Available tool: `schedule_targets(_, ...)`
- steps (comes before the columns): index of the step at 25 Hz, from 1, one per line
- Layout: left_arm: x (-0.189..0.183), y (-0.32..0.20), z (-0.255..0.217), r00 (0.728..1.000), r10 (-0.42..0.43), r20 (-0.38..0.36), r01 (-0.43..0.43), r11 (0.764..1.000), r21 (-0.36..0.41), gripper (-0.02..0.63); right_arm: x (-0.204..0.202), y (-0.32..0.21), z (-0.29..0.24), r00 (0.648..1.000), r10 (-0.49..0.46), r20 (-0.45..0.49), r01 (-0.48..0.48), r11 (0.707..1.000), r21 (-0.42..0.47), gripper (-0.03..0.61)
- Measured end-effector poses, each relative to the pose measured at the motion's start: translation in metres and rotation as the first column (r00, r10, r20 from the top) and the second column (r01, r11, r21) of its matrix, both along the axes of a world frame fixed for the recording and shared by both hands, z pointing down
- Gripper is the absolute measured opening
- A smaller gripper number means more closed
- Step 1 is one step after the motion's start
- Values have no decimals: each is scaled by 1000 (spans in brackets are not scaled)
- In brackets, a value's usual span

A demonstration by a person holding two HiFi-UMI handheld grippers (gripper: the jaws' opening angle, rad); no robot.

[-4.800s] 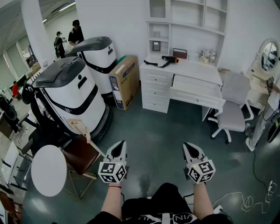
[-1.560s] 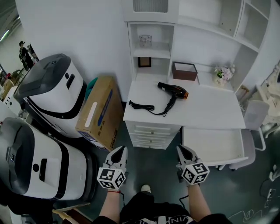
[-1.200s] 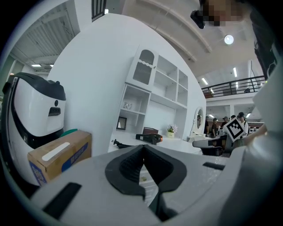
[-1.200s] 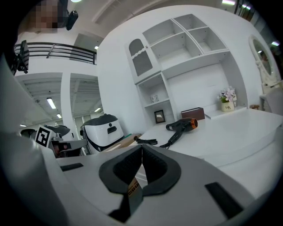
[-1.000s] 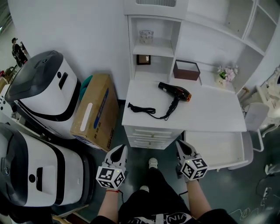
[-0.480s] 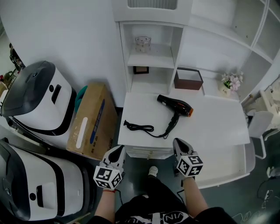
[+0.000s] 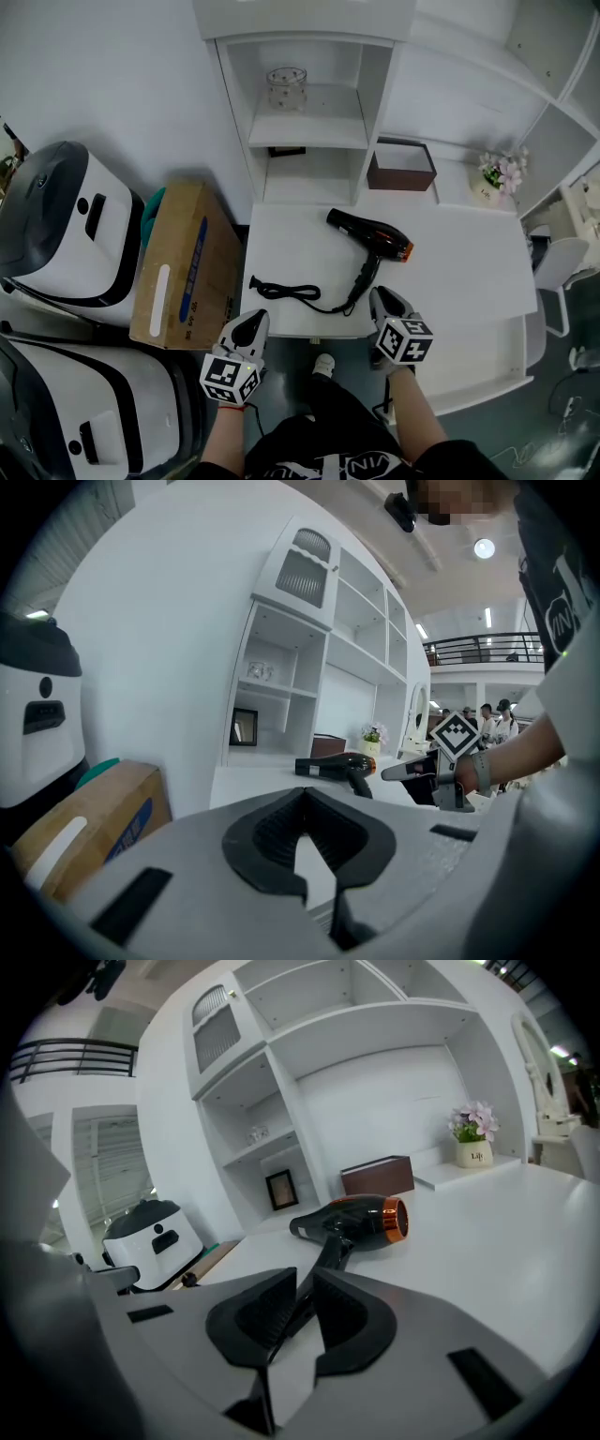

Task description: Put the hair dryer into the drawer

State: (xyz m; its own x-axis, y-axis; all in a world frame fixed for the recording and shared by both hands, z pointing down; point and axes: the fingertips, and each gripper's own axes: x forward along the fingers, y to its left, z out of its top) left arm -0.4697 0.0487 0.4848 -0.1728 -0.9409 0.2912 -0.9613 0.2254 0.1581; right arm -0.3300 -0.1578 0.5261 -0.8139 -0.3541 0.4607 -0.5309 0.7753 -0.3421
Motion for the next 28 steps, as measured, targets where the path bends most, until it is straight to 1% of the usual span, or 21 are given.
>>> schedule_targets(2,-4,-7,4,1000,7,-1,-7,1000,-14,5,-9,-12,8,1000,21,-11,-22,999,-40,95)
schedule_targets(5,-10,-16,9,1000,16,7,-16,999,-32,5,-20,-31,18,996,82,-22,-84,991,-101,131)
schedule_targets(8,-15,-23,9,1000,17,-1,-17,999,-33,5,-28,-49,30,989,145,-39,-150,971,-186,190)
schedule_targets(10,-19,-27,10,1000,19,-6,-20,999,-35,5,-33,-58,37,984,170,-59,-179,959,-220,210)
schedule_targets(15,-22,-37,17,999,39,-8,-39,997,-66,5,-46,-71,45,978,180,-109,-200,956,-214,221)
schedule_targets(17,-23,-41,20,999,43,-9,-43,996,-75,5,-50,-72,51,975,180,-130,-206,952,-226,221)
schedule_targets(21,-22,-47,27,997,76,21,-73,990,-123,5,-55,-75,60,968,193,-158,-229,940,-254,221)
schedule_targets(25,-20,-49,31,989,136,55,-123,973,-194,6,-55,-79,66,959,213,-186,-257,931,-260,221)
schedule_targets(28,-17,-53,35,972,215,94,-186,950,-252,10,-57,-79,67,956,216,-199,-264,929,-259,214)
